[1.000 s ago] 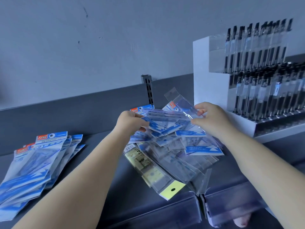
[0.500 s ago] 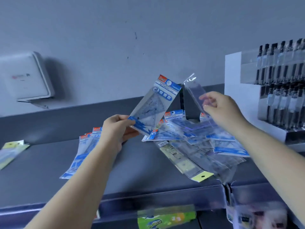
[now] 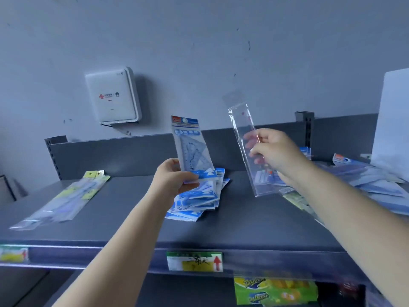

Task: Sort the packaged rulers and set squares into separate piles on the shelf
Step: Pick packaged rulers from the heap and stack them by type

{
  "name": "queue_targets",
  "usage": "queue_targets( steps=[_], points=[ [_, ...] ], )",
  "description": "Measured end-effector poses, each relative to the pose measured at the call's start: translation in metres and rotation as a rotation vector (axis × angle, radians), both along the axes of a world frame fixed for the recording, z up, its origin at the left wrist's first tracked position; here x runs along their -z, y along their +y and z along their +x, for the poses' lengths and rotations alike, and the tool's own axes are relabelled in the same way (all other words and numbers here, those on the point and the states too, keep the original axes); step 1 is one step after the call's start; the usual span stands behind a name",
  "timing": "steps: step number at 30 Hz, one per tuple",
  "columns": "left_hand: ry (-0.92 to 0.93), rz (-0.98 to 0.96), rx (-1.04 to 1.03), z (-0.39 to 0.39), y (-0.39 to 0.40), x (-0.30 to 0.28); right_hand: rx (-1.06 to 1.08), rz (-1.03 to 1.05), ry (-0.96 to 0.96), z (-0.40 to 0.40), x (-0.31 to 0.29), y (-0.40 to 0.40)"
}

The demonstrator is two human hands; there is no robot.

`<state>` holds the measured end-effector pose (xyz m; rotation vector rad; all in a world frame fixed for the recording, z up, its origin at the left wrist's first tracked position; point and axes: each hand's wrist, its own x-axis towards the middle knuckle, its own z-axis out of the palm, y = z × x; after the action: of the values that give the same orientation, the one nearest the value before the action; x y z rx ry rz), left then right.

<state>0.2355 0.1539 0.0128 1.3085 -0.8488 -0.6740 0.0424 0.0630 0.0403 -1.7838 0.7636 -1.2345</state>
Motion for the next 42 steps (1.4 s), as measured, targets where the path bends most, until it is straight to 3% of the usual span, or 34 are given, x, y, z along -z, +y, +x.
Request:
queue_targets(
  steps=[9, 13, 20, 28, 33, 38, 42],
  points=[
    [-0.177, 0.217, 0.085, 0.052, 0.005, 0.009, -0.09, 0.21, -0.027, 0.08, 0.005, 0.013],
    [-0.464, 0.272, 0.006, 0.092, 0.015, 0.014, -0.065, 0.238, -0.015, 0.119, 0.003, 0.019],
    [-1.206, 0.343, -0.32, 0.191, 0.05, 0.019, -0.107, 0.303, 0.023, 0.217, 0.006, 0.045],
    [-1.447, 0.505, -0.463, 0.309, 0.101, 0.018, -0.227, 0.367, 0.201, 0.339, 0.019, 0.091],
    [-1.476, 0.525, -0.492, 0.343, 0.116, 0.018, -0.196, 0.229, 0.204, 0.398, 0.014, 0.105],
    [-1.525, 0.5, -0.476, 0.347, 0.114, 0.021, 0.007, -0.348, 0.98, 0.408, 0.027, 0.097],
    [-1.613, 0.478, -0.451, 0.328, 0.1, 0.027, 0.102, -0.66, 1.164, 0.38, 0.031, 0.094]
  ],
)
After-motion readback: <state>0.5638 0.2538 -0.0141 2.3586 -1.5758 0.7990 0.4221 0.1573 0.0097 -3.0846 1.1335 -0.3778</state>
